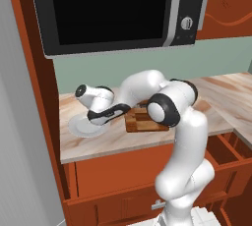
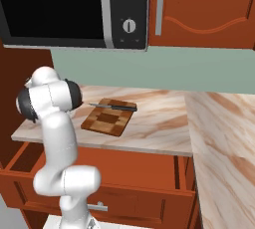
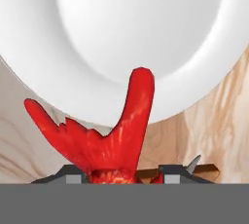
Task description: Pick up the knife from the drawer and place it on the cutting board. Then place the meat from the plate to the cutting board.
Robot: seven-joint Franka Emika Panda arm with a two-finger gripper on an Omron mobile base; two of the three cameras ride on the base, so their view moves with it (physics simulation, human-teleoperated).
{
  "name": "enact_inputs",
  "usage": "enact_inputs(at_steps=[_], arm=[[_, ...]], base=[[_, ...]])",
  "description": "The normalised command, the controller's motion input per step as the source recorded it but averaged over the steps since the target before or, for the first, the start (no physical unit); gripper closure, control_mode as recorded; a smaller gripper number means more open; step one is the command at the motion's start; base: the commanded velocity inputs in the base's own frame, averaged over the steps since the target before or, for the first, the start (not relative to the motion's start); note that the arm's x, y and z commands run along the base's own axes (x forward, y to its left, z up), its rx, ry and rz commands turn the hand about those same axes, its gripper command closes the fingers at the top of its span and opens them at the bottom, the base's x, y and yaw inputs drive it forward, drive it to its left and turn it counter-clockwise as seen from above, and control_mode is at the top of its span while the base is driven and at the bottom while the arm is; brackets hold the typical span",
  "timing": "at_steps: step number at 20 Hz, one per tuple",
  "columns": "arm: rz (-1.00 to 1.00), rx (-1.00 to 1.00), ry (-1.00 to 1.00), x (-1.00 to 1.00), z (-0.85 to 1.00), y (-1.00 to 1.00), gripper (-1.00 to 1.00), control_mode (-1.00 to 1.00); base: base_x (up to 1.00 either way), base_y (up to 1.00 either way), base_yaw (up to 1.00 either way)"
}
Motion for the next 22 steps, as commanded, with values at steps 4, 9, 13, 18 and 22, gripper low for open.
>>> enact_inputs(at_steps=[4, 9, 13, 18, 22], arm=[[-0.12, 0.01, 0.00, 0.00, 0.02, -0.74, 1.00, -1.00], [-0.19, 0.00, 0.00, 0.00, 0.00, -0.74, 1.00, -1.00], [-0.20, 0.01, 0.00, 0.11, 0.00, -0.71, 1.00, -1.00], [-0.13, 0.03, 0.00, 0.10, 0.04, -0.59, 1.00, -1.00], [-0.05, 0.02, 0.00, 0.00, 0.01, -0.46, 1.00, -1.00]], base=[[0.00, 0.00, 0.00], [0.00, 0.00, 0.00], [0.00, 0.00, 0.00], [0.00, 0.00, 0.00], [0.00, 0.00, 0.00]])
